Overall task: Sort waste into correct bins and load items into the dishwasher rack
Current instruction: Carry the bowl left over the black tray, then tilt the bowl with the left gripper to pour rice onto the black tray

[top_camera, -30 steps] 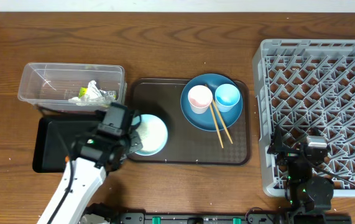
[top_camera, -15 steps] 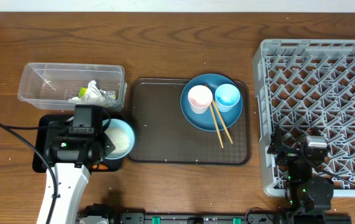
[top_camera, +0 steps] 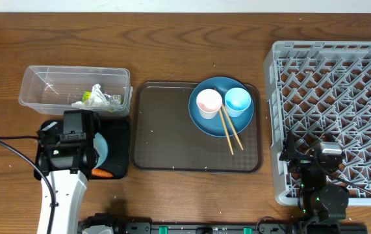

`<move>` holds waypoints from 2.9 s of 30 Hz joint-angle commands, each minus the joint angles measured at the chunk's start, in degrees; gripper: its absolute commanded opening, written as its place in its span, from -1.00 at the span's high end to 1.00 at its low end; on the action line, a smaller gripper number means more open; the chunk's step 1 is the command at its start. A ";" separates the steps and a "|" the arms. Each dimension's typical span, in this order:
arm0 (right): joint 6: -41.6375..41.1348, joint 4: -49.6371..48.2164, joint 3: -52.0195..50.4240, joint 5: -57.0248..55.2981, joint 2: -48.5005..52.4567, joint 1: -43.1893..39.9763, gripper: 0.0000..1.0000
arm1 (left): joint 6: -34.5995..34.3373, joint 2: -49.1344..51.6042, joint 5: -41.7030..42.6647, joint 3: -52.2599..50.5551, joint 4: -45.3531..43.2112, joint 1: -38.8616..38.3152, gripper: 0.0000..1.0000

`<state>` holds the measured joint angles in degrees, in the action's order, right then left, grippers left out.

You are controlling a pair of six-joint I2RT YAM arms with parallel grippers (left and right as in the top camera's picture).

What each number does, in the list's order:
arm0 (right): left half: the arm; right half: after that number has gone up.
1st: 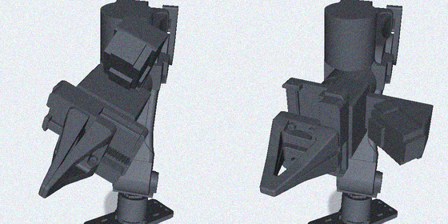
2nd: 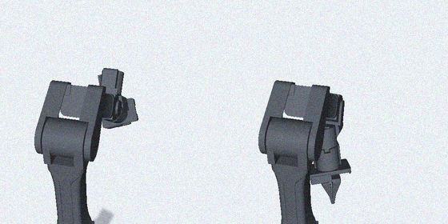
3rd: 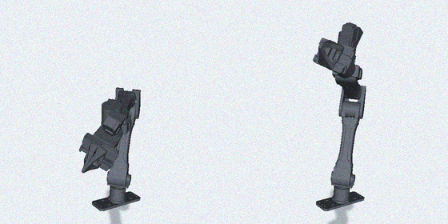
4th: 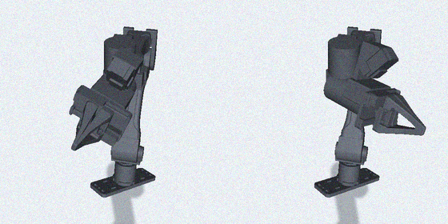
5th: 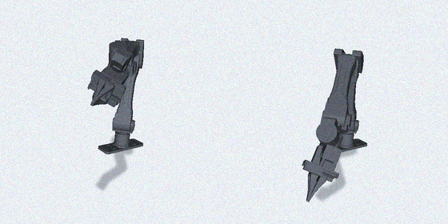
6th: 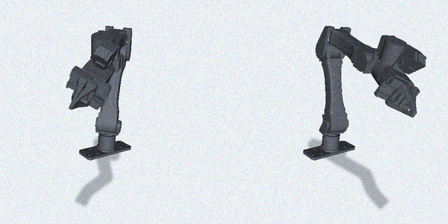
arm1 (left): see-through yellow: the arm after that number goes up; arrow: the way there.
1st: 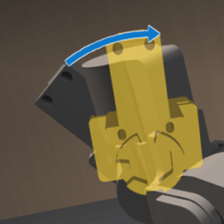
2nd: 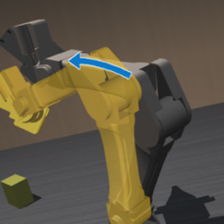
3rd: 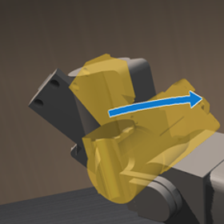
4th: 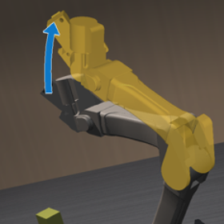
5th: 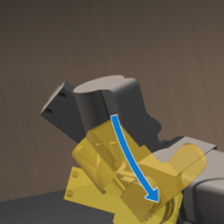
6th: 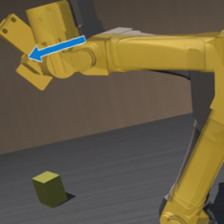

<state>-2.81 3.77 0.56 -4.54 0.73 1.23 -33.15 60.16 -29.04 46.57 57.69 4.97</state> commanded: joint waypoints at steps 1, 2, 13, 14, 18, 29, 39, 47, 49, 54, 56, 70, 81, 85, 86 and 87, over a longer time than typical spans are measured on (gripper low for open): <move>-0.35 0.04 -0.24 0.07 -0.04 -0.09 -0.99 | 0.13 -0.11 -8.24 0.04 0.11 0.90 0.88; -0.35 0.04 -0.24 0.07 -0.04 -0.09 -0.99 | 0.13 0.02 -9.29 0.04 0.11 1.11 0.87; -0.35 0.04 -0.24 0.07 -0.04 -0.09 -0.98 | 7.67 3.56 -19.96 0.04 -2.84 1.62 0.88; -0.35 0.04 -0.24 0.07 -0.04 -0.09 -0.99 | 8.41 4.50 -20.59 0.04 -3.82 1.62 0.88; -0.35 0.04 -0.24 0.07 -0.04 -0.09 -0.99 | 9.57 9.14 -23.63 0.04 -6.45 1.62 0.88; -0.35 0.04 -0.24 0.07 -0.04 -0.09 -0.99 | 8.92 19.69 -36.87 0.07 -7.93 1.60 0.88; -0.35 0.04 -0.24 0.07 -0.04 -0.09 -0.99 | 7.82 19.15 -39.41 0.07 -10.34 0.66 0.88; -0.35 0.04 -0.24 0.07 -0.04 -0.09 -0.98 | 12.13 19.15 -45.64 0.07 -13.68 -3.15 0.88; -0.35 0.04 -0.24 0.07 -0.04 -0.09 -0.99 | 14.95 19.15 -45.64 0.07 -15.04 -3.76 0.87; -0.35 0.04 -0.24 0.07 -0.04 -0.09 -0.99 | 16.65 19.15 -49.86 0.07 -15.41 -4.68 0.88; -0.35 0.04 -0.24 0.07 -0.04 -0.09 -0.98 | 17.68 19.15 -51.95 0.07 -15.43 -5.09 0.88; -0.35 0.04 -0.24 0.07 -0.04 -0.09 -0.98 | 24.50 19.15 -59.45 0.07 -15.63 -6.10 0.88; -0.35 0.02 -0.24 0.07 -0.04 -0.09 -0.98 | 26.25 19.15 -60.94 0.07 -16.68 -6.10 0.88; -0.35 0.04 -0.24 0.07 -0.04 -0.09 -0.99 | 27.45 19.15 -60.94 0.07 -16.70 -6.10 0.88; -0.35 0.04 -0.24 0.07 -0.04 -0.09 -0.99 | 28.33 19.15 -60.94 0.07 -16.70 -6.10 0.87; -0.35 0.04 -0.24 0.07 -0.04 -0.09 -0.99 | 29.24 19.15 -60.94 0.07 -16.70 -6.12 0.87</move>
<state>-2.81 3.77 0.56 -4.54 0.73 1.23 -5.89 79.92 -87.00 46.57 41.06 -0.97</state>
